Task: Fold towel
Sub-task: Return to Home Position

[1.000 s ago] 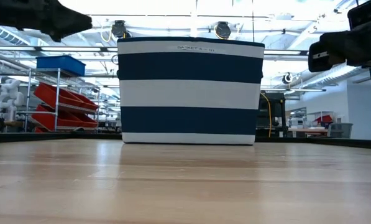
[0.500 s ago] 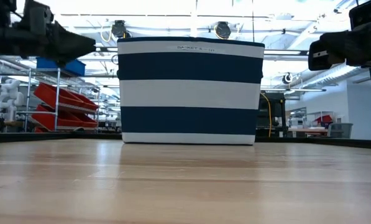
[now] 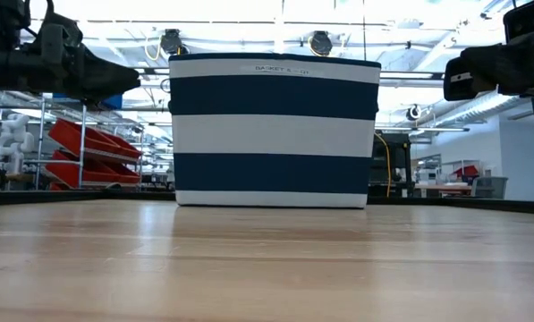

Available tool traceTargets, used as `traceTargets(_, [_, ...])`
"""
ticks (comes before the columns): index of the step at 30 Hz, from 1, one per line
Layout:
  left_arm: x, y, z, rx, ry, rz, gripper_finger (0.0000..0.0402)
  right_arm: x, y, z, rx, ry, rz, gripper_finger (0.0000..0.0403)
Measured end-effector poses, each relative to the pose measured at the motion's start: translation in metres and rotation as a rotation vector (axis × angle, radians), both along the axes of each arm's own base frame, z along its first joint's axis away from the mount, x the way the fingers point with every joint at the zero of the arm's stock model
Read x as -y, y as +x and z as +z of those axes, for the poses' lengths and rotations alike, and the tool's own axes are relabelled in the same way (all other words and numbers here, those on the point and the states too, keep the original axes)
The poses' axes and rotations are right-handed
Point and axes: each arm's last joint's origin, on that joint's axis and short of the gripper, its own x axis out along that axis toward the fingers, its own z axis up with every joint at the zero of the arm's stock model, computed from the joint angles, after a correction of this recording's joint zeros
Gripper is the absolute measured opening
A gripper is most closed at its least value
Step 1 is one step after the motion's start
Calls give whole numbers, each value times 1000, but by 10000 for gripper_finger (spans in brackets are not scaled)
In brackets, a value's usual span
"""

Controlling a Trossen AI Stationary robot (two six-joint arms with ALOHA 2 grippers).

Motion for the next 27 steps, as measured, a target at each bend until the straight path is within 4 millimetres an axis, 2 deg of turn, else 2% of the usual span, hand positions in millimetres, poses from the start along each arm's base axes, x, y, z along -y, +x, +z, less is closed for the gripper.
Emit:
traceTargets(21, [0,0,0,1,-4,-4,153,0,0,0,7,-20,5,6])
traceTargets(27, [0,0,0,0,-3,-5,153,1,0,0,7,-16,-52,6])
